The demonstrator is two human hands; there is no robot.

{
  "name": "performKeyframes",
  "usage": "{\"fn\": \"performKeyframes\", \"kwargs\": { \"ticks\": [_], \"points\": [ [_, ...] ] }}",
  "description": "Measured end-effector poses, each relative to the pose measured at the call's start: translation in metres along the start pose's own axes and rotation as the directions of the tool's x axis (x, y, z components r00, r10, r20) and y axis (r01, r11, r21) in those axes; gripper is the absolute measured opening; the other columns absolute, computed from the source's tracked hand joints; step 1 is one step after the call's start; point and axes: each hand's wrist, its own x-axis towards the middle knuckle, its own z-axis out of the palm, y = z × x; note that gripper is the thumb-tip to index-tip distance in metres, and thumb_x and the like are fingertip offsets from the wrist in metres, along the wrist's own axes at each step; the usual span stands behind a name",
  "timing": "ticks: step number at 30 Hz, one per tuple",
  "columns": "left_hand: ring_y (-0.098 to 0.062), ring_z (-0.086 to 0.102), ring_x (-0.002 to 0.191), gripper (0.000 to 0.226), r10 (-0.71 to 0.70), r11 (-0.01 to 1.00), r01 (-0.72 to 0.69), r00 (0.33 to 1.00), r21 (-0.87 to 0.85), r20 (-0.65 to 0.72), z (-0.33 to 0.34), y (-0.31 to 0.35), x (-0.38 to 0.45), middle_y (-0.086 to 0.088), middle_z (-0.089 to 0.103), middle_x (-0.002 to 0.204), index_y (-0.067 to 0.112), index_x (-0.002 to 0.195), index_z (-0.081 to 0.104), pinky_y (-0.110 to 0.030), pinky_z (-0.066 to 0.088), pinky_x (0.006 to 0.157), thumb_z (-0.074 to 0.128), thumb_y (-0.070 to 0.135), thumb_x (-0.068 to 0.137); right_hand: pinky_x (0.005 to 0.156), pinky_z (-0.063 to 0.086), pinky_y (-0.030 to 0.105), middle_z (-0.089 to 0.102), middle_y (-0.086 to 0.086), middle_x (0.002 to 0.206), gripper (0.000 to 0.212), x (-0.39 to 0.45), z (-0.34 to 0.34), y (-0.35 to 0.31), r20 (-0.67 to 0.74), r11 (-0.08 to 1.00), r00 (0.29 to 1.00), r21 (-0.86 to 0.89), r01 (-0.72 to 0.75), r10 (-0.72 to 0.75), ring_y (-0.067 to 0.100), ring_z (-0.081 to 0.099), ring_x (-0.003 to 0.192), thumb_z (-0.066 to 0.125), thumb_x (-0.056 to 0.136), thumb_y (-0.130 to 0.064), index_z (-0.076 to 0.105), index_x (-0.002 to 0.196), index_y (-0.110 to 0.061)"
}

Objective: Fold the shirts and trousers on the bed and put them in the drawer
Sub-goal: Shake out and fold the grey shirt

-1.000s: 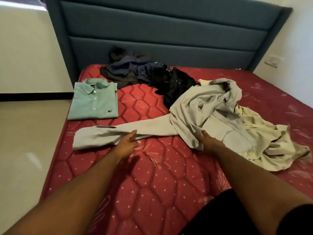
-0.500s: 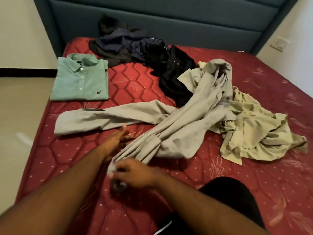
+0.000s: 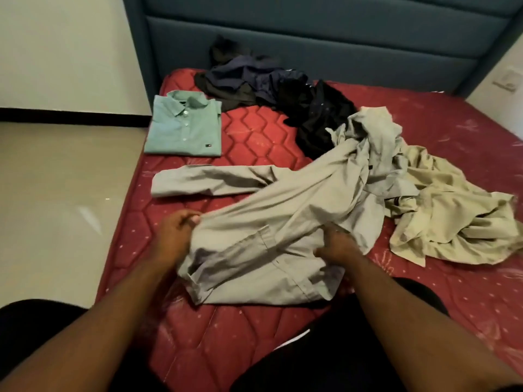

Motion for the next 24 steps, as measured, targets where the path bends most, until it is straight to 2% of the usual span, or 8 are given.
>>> {"fn": "performKeyframes", "kwargs": {
  "ticks": [2, 4, 7, 9, 13, 16, 20, 24],
  "points": [
    [-0.026, 0.063, 0.092, 0.015, -0.081, 0.985, 0.123, 0.949, 0.123, -0.304, -0.05, -0.03, -0.002, -0.01, 0.069, 0.095, 0.0, 0.099, 0.07, -0.024, 0.046, 0.08, 0.057, 0.001, 0.093, 0.101, 0.042, 0.042, 0.05, 0.014, 0.135, 0.048, -0.015, 0.01, -0.021, 0.029, 0.992, 0.999, -0.127, -0.016, 0.02, 0.033, 0.051, 0.122, 0.054, 0.086, -0.034, 0.049, 0.13, -0.016],
    [-0.035, 0.064, 0.098, 0.015, -0.233, 0.942, 0.306, 0.893, 0.14, -0.385, -0.081, -0.05, -0.014, -0.02, 0.069, 0.1, -0.002, 0.1, 0.07, -0.036, 0.047, 0.084, 0.059, 0.004, 0.092, 0.089, 0.045, 0.034, 0.06, 0.016, 0.116, 0.029, -0.039, 0.012, -0.064, 0.133, 0.986, 0.98, -0.06, 0.156, -0.147, 0.03, 0.058, 0.11, 0.048, 0.09, -0.026, 0.058, 0.111, -0.009],
    [-0.021, 0.059, 0.062, 0.01, -0.372, 0.928, 0.373, 0.927, 0.015, -0.043, -0.076, -0.044, -0.039, -0.013, 0.064, 0.07, 0.005, 0.083, 0.071, -0.024, 0.045, 0.057, 0.064, 0.008, 0.09, 0.059, 0.038, 0.029, 0.052, 0.001, 0.067, 0.024, -0.094, 0.0, -0.122, 0.496, 0.833, 0.669, 0.297, 0.467, -0.553, 0.02, 0.054, 0.07, 0.057, 0.09, -0.023, 0.05, 0.068, -0.018],
    [-0.015, 0.048, 0.044, 0.025, -0.31, 0.951, 0.309, 0.95, 0.032, 0.026, -0.062, -0.029, -0.049, -0.007, 0.054, 0.054, 0.009, 0.066, 0.064, -0.019, 0.035, 0.043, 0.066, 0.014, 0.09, 0.062, 0.049, 0.027, 0.062, 0.003, 0.075, 0.017, -0.111, -0.012, -0.129, 0.578, 0.777, 0.52, 0.487, 0.399, -0.629, 0.016, 0.059, 0.068, 0.064, 0.092, -0.021, 0.062, 0.077, -0.013],
    [-0.035, 0.058, 0.088, 0.019, 0.173, 0.689, -0.032, 0.977, 0.724, -0.121, -0.049, -0.018, -0.039, -0.012, 0.059, 0.088, 0.014, 0.075, 0.066, -0.037, 0.047, 0.069, 0.071, 0.03, 0.084, 0.076, 0.051, 0.034, 0.071, 0.002, 0.084, 0.009, -0.065, -0.016, -0.097, -0.082, 0.761, 0.891, 0.49, 0.426, -0.446, 0.018, 0.066, 0.079, 0.068, 0.087, -0.017, 0.074, 0.084, -0.011],
    [-0.028, 0.054, 0.085, 0.013, 0.409, 0.757, -0.329, 0.912, 0.565, -0.018, -0.013, 0.009, -0.036, -0.006, 0.053, 0.09, 0.013, 0.081, 0.062, -0.038, 0.047, 0.073, 0.072, 0.022, 0.082, 0.069, 0.047, 0.028, 0.069, 0.0, 0.075, 0.011, -0.049, -0.012, -0.072, -0.321, 0.716, 0.944, 0.641, 0.278, -0.079, 0.017, 0.064, 0.073, 0.067, 0.084, -0.01, 0.069, 0.075, -0.016],
    [-0.001, 0.054, 0.082, 0.015, 0.49, 0.815, -0.563, 0.796, 0.137, 0.357, 0.054, 0.036, -0.05, 0.009, 0.06, 0.091, 0.017, 0.095, 0.066, -0.019, 0.045, 0.076, 0.063, 0.028, 0.086, 0.085, 0.049, 0.036, 0.068, 0.012, 0.1, 0.019, -0.013, 0.002, -0.032, -0.3, 0.637, 0.903, 0.77, 0.039, 0.308, 0.029, 0.062, 0.096, 0.071, 0.078, -0.012, 0.067, 0.097, -0.011],
    [-0.02, 0.061, 0.102, 0.024, 0.129, 0.727, -0.487, 0.789, 0.483, 0.601, 0.094, 0.03, -0.04, 0.001, 0.065, 0.108, 0.024, 0.106, 0.062, -0.033, 0.05, 0.081, 0.058, 0.039, 0.087, 0.089, 0.049, 0.041, 0.062, 0.01, 0.118, 0.074, -0.007, 0.015, -0.016, 0.069, 0.753, 0.901, 0.524, -0.398, 0.428, 0.032, 0.059, 0.11, 0.076, 0.059, -0.057, 0.059, 0.116, -0.013]
  ]
}}
